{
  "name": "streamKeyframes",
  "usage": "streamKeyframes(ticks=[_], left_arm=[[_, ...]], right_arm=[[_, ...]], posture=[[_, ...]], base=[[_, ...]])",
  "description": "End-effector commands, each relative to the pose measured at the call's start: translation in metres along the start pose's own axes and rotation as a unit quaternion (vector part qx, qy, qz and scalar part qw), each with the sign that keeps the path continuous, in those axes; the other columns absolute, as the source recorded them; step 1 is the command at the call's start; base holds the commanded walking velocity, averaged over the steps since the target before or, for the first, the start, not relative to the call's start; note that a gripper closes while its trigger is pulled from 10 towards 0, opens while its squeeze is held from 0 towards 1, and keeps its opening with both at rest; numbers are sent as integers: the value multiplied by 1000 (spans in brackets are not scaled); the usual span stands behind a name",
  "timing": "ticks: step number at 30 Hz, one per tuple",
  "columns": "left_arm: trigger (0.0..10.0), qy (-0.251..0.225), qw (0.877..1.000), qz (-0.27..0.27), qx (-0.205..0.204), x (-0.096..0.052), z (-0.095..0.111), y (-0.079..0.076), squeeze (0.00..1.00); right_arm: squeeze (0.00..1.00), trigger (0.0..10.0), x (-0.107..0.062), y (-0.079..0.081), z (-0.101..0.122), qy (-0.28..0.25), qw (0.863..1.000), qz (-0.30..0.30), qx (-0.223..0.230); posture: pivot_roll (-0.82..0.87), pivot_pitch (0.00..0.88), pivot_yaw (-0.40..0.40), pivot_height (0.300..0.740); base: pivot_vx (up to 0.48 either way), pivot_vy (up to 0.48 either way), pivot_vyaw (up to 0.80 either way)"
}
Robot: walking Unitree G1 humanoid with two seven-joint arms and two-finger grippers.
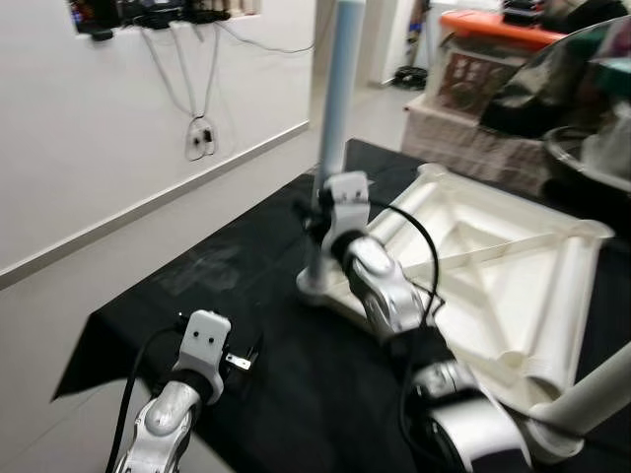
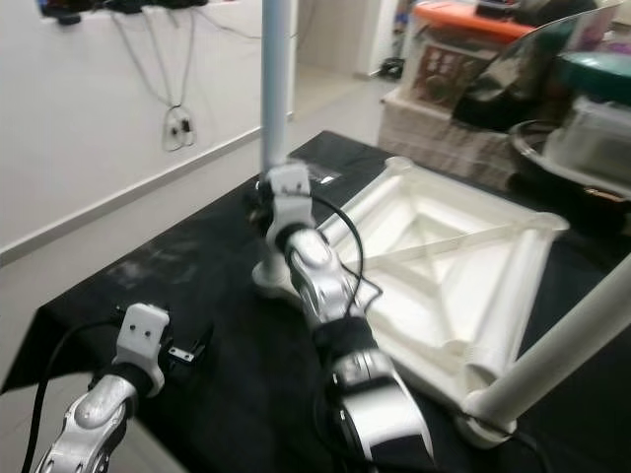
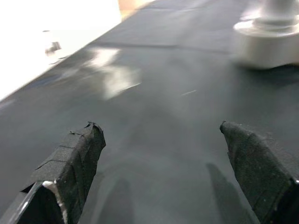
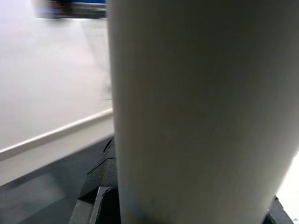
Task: Building children table
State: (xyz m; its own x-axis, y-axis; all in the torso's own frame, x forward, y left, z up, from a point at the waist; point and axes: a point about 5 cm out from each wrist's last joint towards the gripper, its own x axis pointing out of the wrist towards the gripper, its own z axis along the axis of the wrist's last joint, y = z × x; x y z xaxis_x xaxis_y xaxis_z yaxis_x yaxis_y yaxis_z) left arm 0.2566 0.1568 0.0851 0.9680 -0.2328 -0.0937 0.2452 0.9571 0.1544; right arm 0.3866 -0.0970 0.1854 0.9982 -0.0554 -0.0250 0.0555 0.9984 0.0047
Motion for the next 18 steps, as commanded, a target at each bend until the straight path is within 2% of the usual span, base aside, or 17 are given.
streamKeyframes(ticks=[1, 2, 3, 4, 6, 7, 8, 9, 10, 12, 13, 14, 15, 16, 17, 18], left_arm=[[10000, 4, 1000, -1, -1, 0, -2, 0, 0], [10000, 4, 1000, -1, -1, 1, -1, 0, 0], [10000, 2, 1000, -2, -2, 2, -1, 0, 0], [10000, 2, 1000, -2, -2, 2, -1, 0, 0], [10000, 1, 1000, -3, -2, 3, 0, 0, 0], [10000, 1, 1000, -3, -2, 4, 0, 1, 0], [10000, 1, 1000, -3, -1, 4, 0, 1, 0], [10000, 1, 1000, -3, -1, 4, 0, 1, 0], [10000, 1, 1000, -3, 0, 4, 0, 2, 0], [10000, 0, 1000, -1, 0, 4, 0, 3, 0], [10000, -1, 1000, 0, -1, 4, 0, 3, 0], [10000, -1, 1000, 0, -1, 4, 0, 3, 0], [10000, -1, 1000, 1, -1, 4, 1, 3, 0], [10000, -1, 1000, 0, -2, 4, 0, 2, 0], [10000, -2, 1000, -1, -2, 4, 0, 1, 0], [10000, -2, 1000, -1, -2, 4, 0, 1, 0]], right_arm=[[0, 2863, -11, -47, -47, 83, 988, -132, -10], [0, 2863, -15, -50, -51, 82, 987, -140, -1], [0, 10000, -19, -40, -50, 73, 991, -108, 17], [0, 10000, -19, -40, -50, 73, 991, -108, 17], [0, 10000, -23, -14, -30, 15, 999, -5, 43], [0, 10000, -26, -6, -21, -13, 998, 31, 55], [1000, 10000, -26, 3, -6, -38, 992, 90, 83], [1000, 10000, -26, 3, -6, -38, 992, 90, 83], [1000, 10000, -26, 9, 3, -52, 985, 127, 103], [1000, 10000, -25, 21, 25, -70, 963, 230, 118], [0, 10000, -25, 23, 37, -93, 950, 280, 100], [0, 10000, -25, 23, 37, -93, 950, 280, 100], [0, 10000, -26, 25, 51, -118, 931, 337, 80], [0, 10000, -28, 29, 57, -129, 907, 395, 71], [0, 10000, -30, 31, 60, -133, 889, 432, 68], [0, 10000, -30, 31, 60, -133, 889, 432, 68]], posture=[[79, 0, -91, 740], [79, 0, -91, 740], [73, 0, -86, 740], [73, 0, -86, 740], [68, 0, -82, 740], [68, 0, -82, 740], [70, 0, -87, 740], [70, 0, -87, 740], [71, 0, -88, 740], [74, 0, -90, 740], [77, 0, -92, 740], [77, 0, -92, 740], [77, 0, -92, 740], [79, 0, -92, 740], [79, 0, -92, 740], [79, 0, -92, 740]], base=[[0, 0, 0], [0, 0, 0], [0, 0, 0], [0, 0, 0], [0, 0, 0], [0, 0, 0], [0, 0, 0], [0, 0, 0], [0, 0, 0], [0, 0, 0], [0, 0, 0], [0, 0, 0], [0, 0, 0], [0, 0, 0], [0, 0, 0], [0, 0, 0]])
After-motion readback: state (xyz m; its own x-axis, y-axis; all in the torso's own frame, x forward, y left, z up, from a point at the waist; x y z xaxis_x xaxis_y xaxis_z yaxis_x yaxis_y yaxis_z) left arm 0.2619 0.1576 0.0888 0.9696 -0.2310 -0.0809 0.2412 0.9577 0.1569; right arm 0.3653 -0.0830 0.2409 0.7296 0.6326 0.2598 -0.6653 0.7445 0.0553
